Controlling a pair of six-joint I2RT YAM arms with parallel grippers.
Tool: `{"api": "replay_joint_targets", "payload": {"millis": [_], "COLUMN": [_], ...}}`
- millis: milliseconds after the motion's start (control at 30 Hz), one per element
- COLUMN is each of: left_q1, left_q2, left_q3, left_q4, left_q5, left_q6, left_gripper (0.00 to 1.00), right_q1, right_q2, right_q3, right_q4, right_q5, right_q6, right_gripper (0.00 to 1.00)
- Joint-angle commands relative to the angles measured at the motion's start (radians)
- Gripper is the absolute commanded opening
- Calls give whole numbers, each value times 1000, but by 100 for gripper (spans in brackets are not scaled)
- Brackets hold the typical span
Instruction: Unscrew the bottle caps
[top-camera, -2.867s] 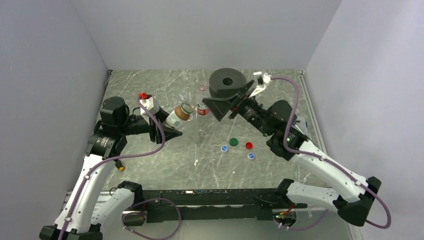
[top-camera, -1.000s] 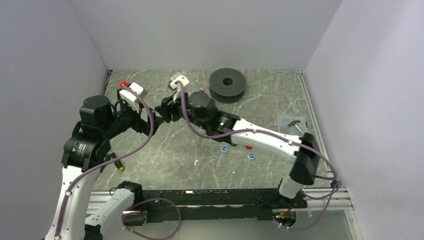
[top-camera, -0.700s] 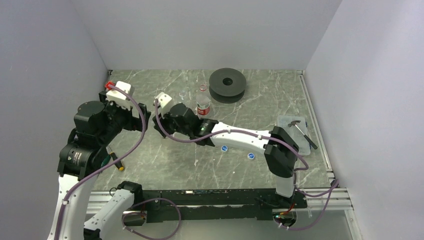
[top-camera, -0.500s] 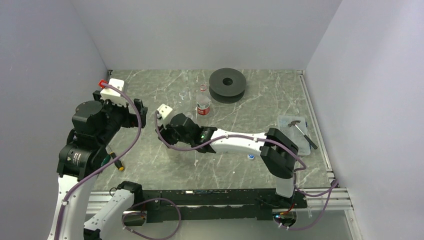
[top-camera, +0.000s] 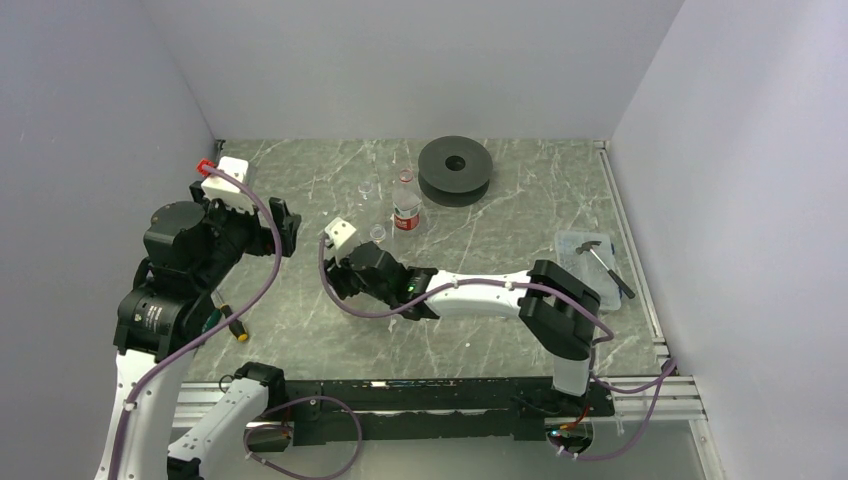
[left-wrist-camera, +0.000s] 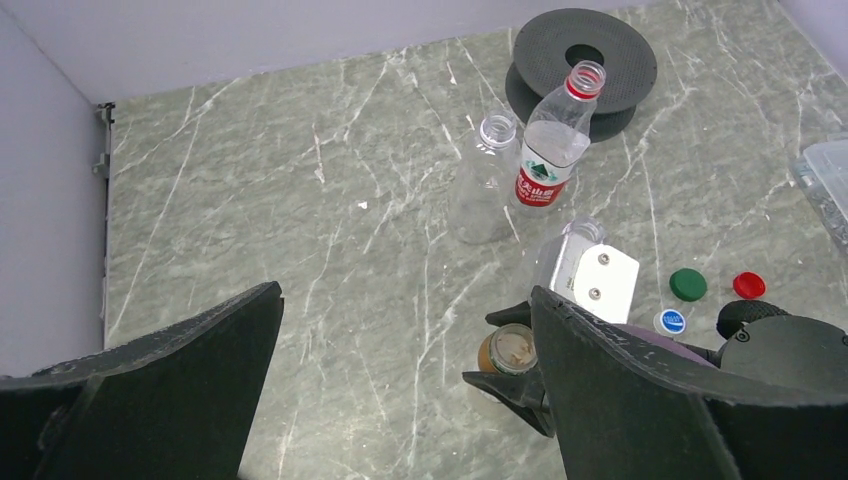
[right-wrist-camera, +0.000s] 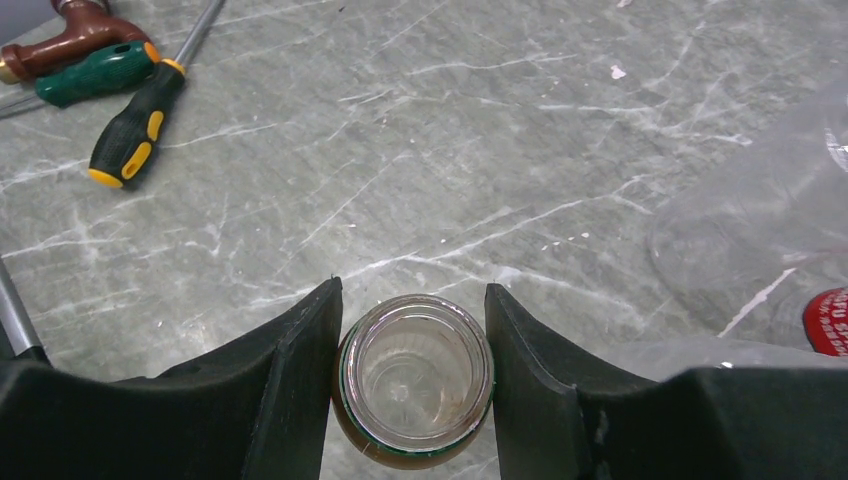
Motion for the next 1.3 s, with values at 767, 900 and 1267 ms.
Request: {"api": "replay_joint_targets", "payload": {"millis": [767,900,1267], "left_q1": [-1,-1,85], "left_q2": [80,117,249], "left_q3": [15,-20,-329], "left_q4": [60,86,435], "left_q5": [42,22,42], "left_q6": [-35,-27,32], "left_gripper": [99,99,99], "right_q1": [25,14,-552], "right_q2": [-342,-467,-781], "right_q3": [9,-17,-333], "right_q4": [-68,-130,-176], "right_q5": [91,149,313], "right_q6": [-8,-19,237], "right_gripper": [100,100,100]}}
